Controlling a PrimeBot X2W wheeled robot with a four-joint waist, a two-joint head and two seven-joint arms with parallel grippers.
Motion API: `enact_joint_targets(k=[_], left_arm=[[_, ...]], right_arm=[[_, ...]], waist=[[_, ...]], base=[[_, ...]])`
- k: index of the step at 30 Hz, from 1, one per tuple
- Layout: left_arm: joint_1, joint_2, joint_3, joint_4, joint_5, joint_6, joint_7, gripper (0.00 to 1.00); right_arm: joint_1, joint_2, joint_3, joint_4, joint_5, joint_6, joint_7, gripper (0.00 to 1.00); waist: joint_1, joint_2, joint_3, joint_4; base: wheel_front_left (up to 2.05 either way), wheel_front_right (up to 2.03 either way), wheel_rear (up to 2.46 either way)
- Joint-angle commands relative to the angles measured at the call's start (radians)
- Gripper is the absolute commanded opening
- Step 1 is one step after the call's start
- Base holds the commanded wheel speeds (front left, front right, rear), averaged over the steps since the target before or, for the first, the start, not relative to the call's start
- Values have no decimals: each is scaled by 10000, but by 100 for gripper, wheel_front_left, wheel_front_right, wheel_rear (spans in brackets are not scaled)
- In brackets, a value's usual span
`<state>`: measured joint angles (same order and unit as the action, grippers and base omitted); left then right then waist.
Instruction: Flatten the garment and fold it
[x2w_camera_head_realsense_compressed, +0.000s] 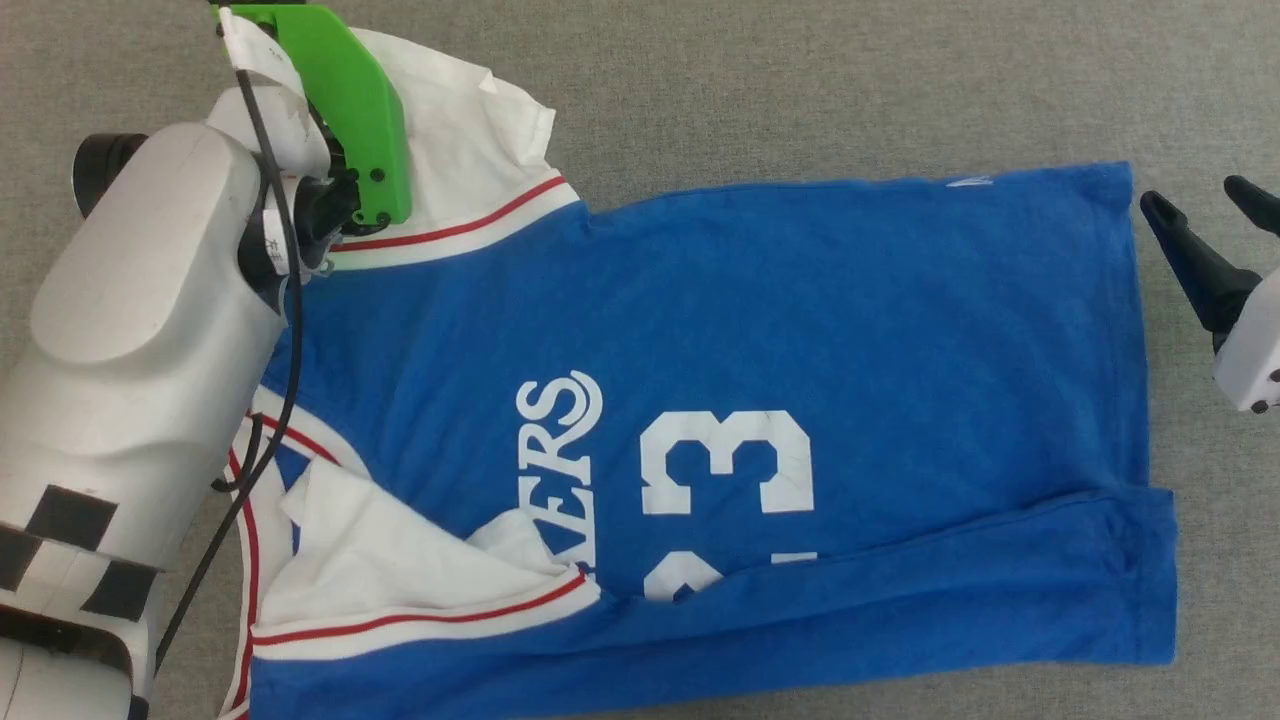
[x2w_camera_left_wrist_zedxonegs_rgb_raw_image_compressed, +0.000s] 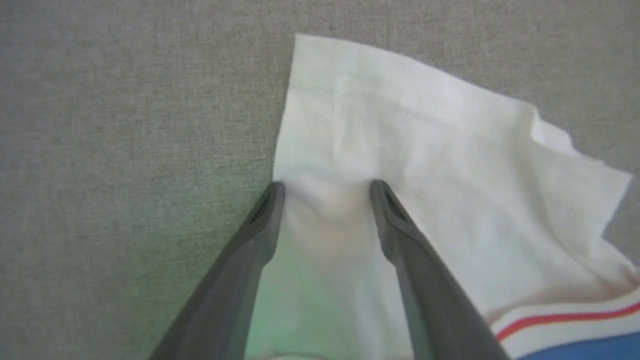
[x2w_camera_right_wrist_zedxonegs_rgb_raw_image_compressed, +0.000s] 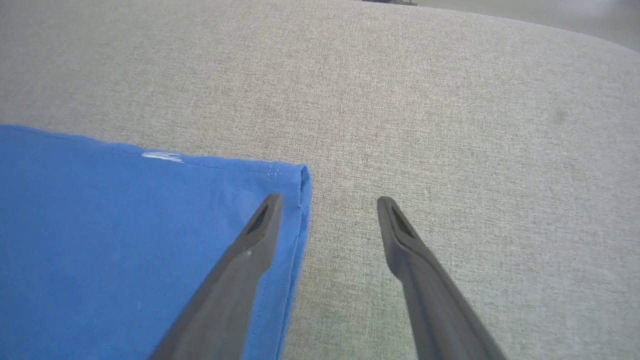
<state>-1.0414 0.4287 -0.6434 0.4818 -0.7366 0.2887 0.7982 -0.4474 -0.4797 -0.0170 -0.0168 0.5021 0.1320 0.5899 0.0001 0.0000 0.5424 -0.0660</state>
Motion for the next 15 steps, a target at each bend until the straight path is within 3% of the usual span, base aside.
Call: enact_joint_targets(k=[1, 8, 15], left_arm=[[724, -26, -168, 250, -236, 28, 128, 0], [1352, -79, 1239, -768, -1113, -263, -2069, 0], [2224, 384, 1801, -2163, -1296, -418, -3084, 0]], right_arm=[[-1, -40, 20, -13, 72, -13, -66, 100], [68, -261, 259, -11, -72, -13, 101, 100], [-352, -429, 994, 257, -543, -13, 941, 100]], waist=[[-1, 0, 8, 9], [-1, 0, -321, 177], [-1, 0, -558, 335]], base=[[0, 0, 0], [0, 0, 0], [0, 0, 0]])
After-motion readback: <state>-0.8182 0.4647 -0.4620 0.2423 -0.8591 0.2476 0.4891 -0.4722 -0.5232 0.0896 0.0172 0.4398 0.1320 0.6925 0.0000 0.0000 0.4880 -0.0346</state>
